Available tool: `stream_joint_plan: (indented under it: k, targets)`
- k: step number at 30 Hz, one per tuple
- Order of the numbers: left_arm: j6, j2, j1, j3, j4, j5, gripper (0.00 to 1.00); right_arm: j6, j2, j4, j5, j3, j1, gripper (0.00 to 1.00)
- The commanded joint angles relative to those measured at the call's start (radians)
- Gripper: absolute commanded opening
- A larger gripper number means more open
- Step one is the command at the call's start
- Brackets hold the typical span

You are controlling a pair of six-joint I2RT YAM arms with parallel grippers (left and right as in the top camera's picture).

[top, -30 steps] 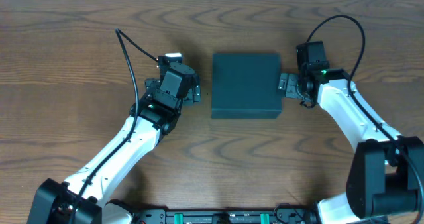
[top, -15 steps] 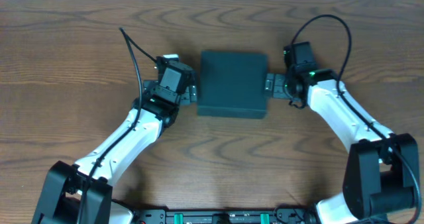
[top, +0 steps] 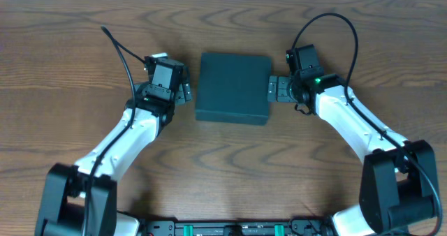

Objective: Pack container

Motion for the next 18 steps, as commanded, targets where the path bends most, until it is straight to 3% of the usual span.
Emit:
stream_joint_plan:
  k: [1,18]
  targets:
    - [0.021,0.060,0.005,-0.005,-0.003,0.047,0.96,0.006,0.009,0.021,-0.001,-0.005,0.010,0.99]
    - [0.020,0.071,0.002,-0.005,-0.082,0.144,0.96,0.011,0.138,0.059,-0.017,-0.005,0.013,0.99]
